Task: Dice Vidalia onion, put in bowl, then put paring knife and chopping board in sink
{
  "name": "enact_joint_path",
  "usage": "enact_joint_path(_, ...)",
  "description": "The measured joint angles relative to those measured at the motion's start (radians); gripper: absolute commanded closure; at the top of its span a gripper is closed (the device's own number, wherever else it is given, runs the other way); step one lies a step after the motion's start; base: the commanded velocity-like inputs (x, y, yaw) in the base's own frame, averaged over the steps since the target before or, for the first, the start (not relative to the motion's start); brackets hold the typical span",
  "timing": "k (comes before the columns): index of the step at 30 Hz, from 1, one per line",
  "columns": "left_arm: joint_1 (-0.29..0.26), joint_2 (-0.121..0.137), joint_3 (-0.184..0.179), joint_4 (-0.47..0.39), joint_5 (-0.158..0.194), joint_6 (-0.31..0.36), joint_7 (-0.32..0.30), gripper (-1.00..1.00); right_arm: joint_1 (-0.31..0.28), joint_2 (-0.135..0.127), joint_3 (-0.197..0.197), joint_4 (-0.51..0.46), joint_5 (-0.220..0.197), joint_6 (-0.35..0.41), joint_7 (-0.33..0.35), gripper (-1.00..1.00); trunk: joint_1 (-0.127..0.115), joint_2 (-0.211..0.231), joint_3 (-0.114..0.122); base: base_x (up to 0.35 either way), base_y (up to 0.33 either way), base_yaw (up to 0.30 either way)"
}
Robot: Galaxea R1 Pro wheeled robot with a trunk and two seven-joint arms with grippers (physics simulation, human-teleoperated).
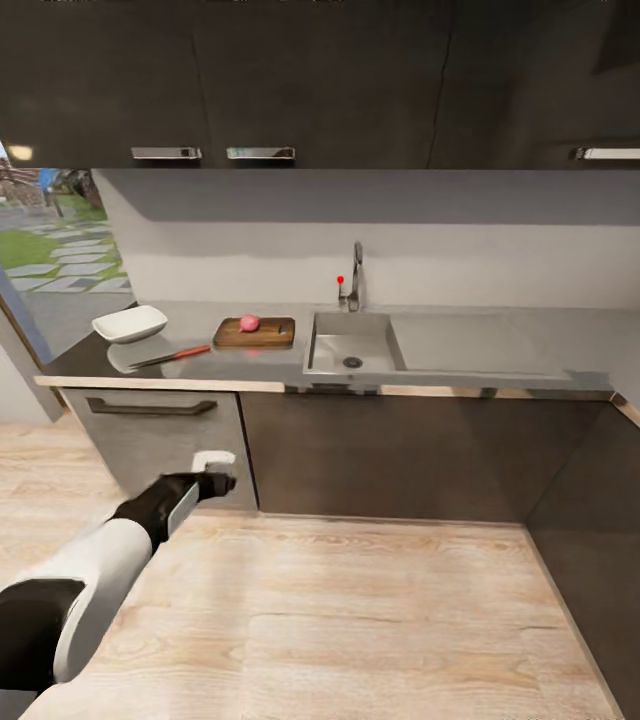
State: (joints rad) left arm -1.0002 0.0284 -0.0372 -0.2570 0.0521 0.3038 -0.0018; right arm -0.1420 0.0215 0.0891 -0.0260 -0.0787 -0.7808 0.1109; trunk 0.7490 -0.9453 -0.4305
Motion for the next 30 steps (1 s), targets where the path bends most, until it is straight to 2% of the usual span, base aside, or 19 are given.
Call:
enact_joint_path(1, 0.001, -0.005, -0.001, 0.186, -0.001, -0.115, 0.0, -1.0, 0.0, 0.0, 0.0, -0.001, 0.0, 0.0, 0.0, -1.0, 0.0, 0.0, 0.0, -0.009, 0.0, 0.0)
enact_joint_path(3, 0.002, -0.007, 0.0, 0.272, -0.001, -0.179, -0.001, -1.0, 0.0, 0.0, 0.0, -0.003, -0.001, -0.001, 0.001, -1.0, 0.0, 0.0, 0.0, -0.005, 0.0, 0.0)
enact_joint_path(7, 0.039, -0.004, 0.0, 0.323, 0.0, -0.24, -0.003, -1.0, 0.0, -0.003, -0.001, -0.009, 0.0, -0.001, 0.001, -1.0, 0.0, 0.0, 0.0, -0.001, 0.0, 0.0)
enact_joint_path(10, 0.102, 0.011, 0.0, 0.334, -0.001, -0.271, -0.004, -1.0, 0.001, -0.023, -0.004, -0.03, -0.001, 0.004, -0.002, -1.0, 0.0, 0.0, 0.0, 0.0, 0.0, 0.0)
enact_joint_path(14, 0.192, 0.026, 0.0, 0.335, 0.0, -0.341, -0.004, -1.0, 0.0, -0.061, -0.005, -0.126, -0.001, 0.134, -0.036, -1.0, 0.0, 0.0, 0.0, 0.0, 0.0, 0.0)
enact_joint_path(16, 0.227, 0.033, 0.0, 0.335, 0.001, -0.429, -0.004, -1.0, 0.0, -0.077, -0.005, -0.199, 0.0, 0.231, -0.048, -1.0, 0.0, 0.0, 0.0, 0.0, 0.0, 0.0)
enact_joint_path(17, 0.252, 0.036, 0.0, 0.335, 0.001, -0.524, -0.004, -1.0, 0.0, -0.088, -0.004, -0.253, -0.001, 0.295, -0.053, -1.0, 0.0, 0.0, 0.0, 0.0, 0.0, 0.0)
enact_joint_path(18, 0.296, 0.039, 0.0, 0.335, 0.002, -0.685, -0.001, -1.0, 0.0, -0.101, -0.003, -0.331, -0.001, 0.371, -0.057, -1.0, 0.0, 0.0, 0.0, 0.0, 0.0, 0.0)
enact_joint_path(19, 0.326, 0.04, 0.0, 0.336, 0.002, -0.772, 0.001, -1.0, 0.0, -0.108, -0.002, -0.373, 0.0, 0.403, -0.059, -1.0, 0.0, 0.0, 0.0, 0.0, 0.0, 0.0)
enact_joint_path(21, 0.377, 0.042, 0.0, 0.337, 0.002, -0.874, 0.003, -1.0, -0.001, -0.115, -0.002, -0.435, 0.0, 0.435, -0.062, -1.0, 0.0, 0.0, 0.0, 0.0, 0.0, 0.0)
enact_joint_path(24, 0.439, 0.043, 0.001, 0.336, 0.004, -1.004, 0.015, -1.0, 0.0, -0.119, -0.002, -0.482, -0.001, 0.447, -0.063, -1.0, 0.0, 0.0, 0.0, 0.0, 0.0, 0.0)
enact_joint_path(25, 0.452, 0.045, 0.002, 0.336, 0.005, -1.05, 0.043, -1.0, 0.0, -0.118, -0.001, -0.481, -0.001, 0.425, -0.063, -1.0, 0.0, 0.0, 0.0, 0.0, 0.0, 0.0)
enact_joint_path(28, 0.458, 0.043, 0.001, 0.336, 0.004, -1.07, 0.068, -1.0, 0.0, -0.118, 0.0, -0.47, -0.001, 0.374, -0.063, -1.0, 0.0, 0.0, 0.0, 0.0, 0.0, 0.0)
enact_joint_path(29, 0.461, 0.039, 0.001, 0.336, 0.004, -1.077, 0.081, -1.0, 0.0, -0.116, 0.0, -0.444, -0.002, 0.32, -0.064, -1.0, 0.0, 0.0, 0.0, 0.0, 0.0, 0.0)
enact_joint_path(30, 0.461, 0.038, 0.001, 0.336, 0.004, -1.079, 0.084, -1.0, 0.0, -0.116, -0.001, -0.432, -0.002, 0.3, -0.065, -1.0, 0.0, 0.0, 0.0, 0.0, 0.0, 0.0)
